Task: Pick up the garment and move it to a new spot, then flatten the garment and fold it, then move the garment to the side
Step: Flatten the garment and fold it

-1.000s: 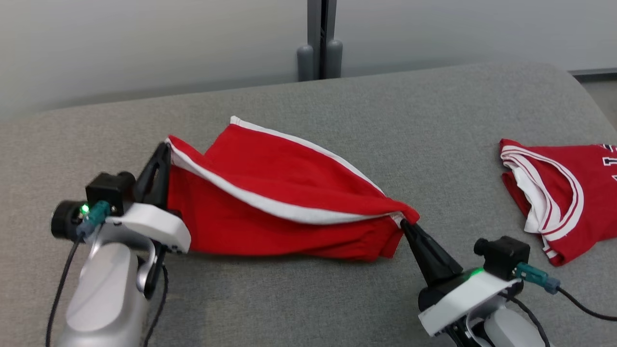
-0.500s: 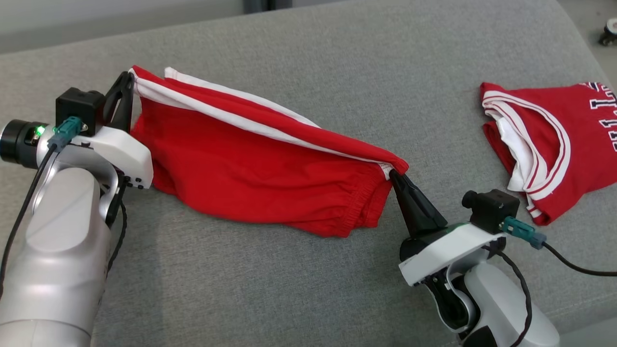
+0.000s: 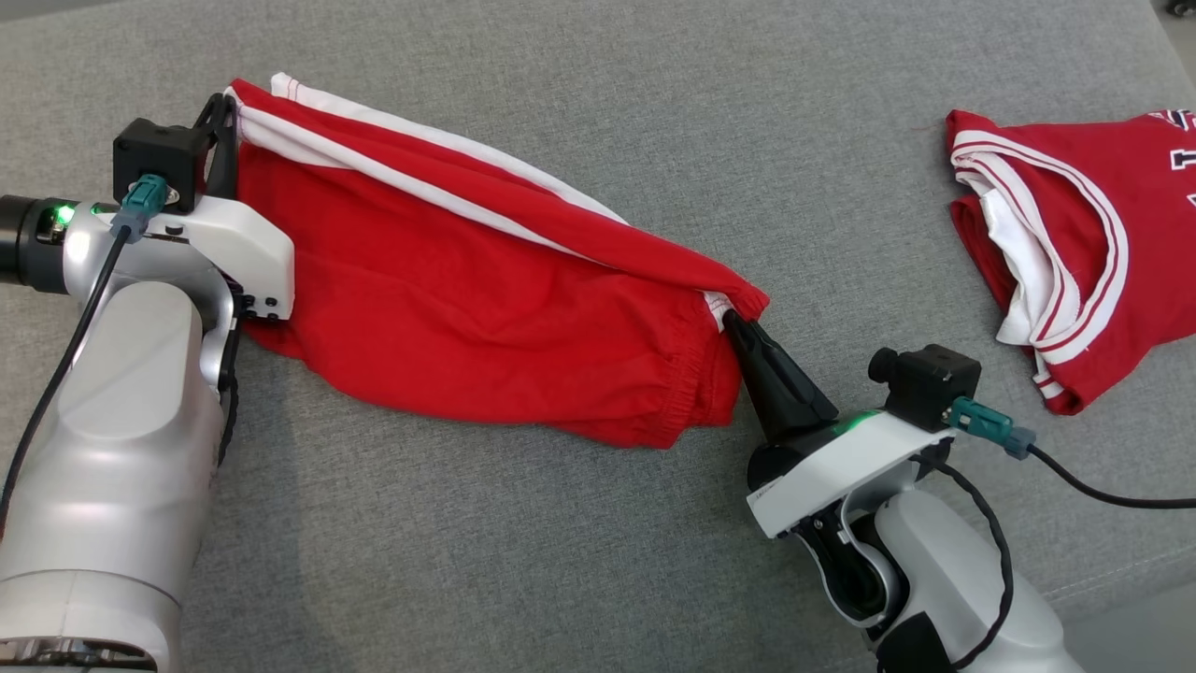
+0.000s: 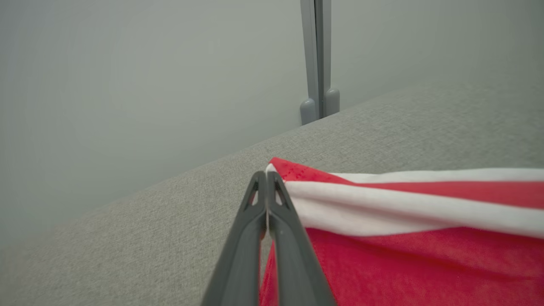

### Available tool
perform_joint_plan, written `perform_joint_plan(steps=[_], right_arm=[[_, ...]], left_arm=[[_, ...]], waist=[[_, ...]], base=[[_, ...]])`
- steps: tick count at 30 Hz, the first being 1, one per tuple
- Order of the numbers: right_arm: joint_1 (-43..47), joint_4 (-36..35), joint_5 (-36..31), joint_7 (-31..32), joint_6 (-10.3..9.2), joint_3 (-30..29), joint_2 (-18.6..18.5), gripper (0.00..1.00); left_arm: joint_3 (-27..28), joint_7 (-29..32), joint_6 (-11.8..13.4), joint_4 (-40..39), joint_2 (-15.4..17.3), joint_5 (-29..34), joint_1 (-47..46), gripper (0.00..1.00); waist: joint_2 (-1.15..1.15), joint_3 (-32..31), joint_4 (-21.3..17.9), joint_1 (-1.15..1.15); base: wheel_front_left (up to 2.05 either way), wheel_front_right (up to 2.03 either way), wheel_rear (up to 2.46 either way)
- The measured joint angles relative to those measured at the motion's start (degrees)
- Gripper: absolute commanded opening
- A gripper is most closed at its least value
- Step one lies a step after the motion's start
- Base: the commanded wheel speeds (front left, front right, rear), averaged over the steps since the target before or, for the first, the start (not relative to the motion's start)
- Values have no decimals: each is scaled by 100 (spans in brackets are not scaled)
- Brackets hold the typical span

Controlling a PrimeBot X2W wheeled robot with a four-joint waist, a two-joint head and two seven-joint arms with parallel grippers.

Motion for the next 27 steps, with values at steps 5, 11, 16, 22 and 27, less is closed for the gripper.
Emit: perform_joint_plan(steps=[5,11,16,22,27], right_arm=[[-85,-59,105,0,0,-22,15,57],[-90,-254,123,1,0,-275,22,100],[116,-444,-181,0,0,-746,24,100],[288,-511,-337,0,0,-960,27,100],[366,-514,-396,0,0,-1045,25,100]], left_arm=[[-14,1,105,246,16,16,-157,45],[53,1,253,49,-79,-94,-176,100],[56,0,179,178,-236,-227,80,100],[-148,56,-14,976,-236,-188,95,100],[-332,210,-40,1346,-70,-38,-126,100]], waist=[[0,47,-45,0],[0,46,-30,0],[0,-85,44,0],[0,-197,49,0],[0,-174,-38,0]], base=[[0,0,0],[0,0,0],[0,0,0],[0,0,0],[0,0,0]])
